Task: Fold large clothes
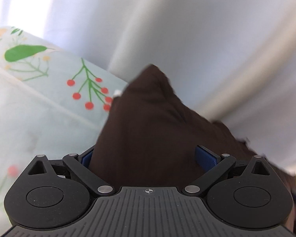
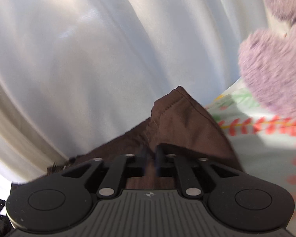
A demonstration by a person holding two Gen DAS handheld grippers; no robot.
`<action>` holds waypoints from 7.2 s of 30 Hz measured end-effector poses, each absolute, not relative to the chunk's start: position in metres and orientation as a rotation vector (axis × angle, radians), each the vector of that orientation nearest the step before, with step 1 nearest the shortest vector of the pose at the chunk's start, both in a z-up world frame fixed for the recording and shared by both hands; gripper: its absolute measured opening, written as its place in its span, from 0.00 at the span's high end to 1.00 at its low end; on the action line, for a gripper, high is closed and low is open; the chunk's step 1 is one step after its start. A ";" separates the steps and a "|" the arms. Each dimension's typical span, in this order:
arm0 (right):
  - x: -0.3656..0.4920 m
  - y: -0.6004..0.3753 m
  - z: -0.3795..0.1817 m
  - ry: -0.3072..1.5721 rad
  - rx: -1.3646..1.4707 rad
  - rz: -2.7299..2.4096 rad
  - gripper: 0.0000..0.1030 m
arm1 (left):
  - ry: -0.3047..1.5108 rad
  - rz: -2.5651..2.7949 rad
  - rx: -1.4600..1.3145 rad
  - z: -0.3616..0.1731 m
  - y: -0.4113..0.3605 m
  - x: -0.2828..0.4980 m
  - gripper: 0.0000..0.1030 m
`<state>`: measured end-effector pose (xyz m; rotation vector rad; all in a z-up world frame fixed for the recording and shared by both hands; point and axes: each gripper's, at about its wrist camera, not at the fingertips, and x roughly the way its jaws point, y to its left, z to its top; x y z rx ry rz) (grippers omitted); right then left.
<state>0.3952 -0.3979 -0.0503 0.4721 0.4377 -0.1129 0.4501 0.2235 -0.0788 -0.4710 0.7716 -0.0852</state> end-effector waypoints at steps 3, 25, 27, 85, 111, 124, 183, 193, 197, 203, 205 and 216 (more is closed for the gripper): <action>0.321 -0.400 -0.042 0.432 0.385 -0.124 0.43 | 0.757 -0.109 -0.376 -0.071 0.227 0.391 0.01; 0.243 -0.430 -0.103 0.619 0.678 0.088 0.74 | 0.761 -0.128 -0.666 -0.090 0.256 0.308 0.38; 0.248 -0.428 -0.105 0.609 0.720 0.052 0.75 | 0.761 -0.117 -0.718 -0.093 0.257 0.307 0.42; 0.261 -0.110 -0.100 0.570 -0.050 0.122 0.89 | 0.675 -0.044 -0.169 -0.055 0.074 0.251 0.20; 0.171 -0.139 -0.103 0.479 0.067 0.238 0.90 | 0.768 0.063 -0.571 -0.059 0.217 0.139 0.09; 0.169 -0.139 -0.100 0.498 0.074 0.249 0.90 | 0.829 -0.068 -0.725 -0.074 0.223 0.159 0.22; 0.180 -0.179 -0.107 0.604 0.493 0.414 1.00 | 0.743 -0.755 -0.794 -0.029 0.073 0.220 0.54; 0.187 -0.243 -0.064 0.551 0.794 0.457 0.54 | 0.727 -0.743 -0.622 -0.024 0.046 0.209 0.48; 0.205 -0.229 -0.055 0.613 0.764 0.499 0.49 | 0.725 -0.737 -0.594 -0.021 0.041 0.211 0.48; 0.220 -0.210 -0.049 0.695 0.636 0.449 0.50 | 0.734 -0.730 -0.547 -0.018 0.031 0.212 0.46; 0.224 -0.207 -0.050 0.722 0.599 0.420 0.59 | 0.749 -0.725 -0.525 -0.018 0.029 0.213 0.43; 0.236 -0.211 -0.063 0.789 0.497 0.342 0.72 | 0.815 -0.713 -0.502 -0.021 0.021 0.220 0.40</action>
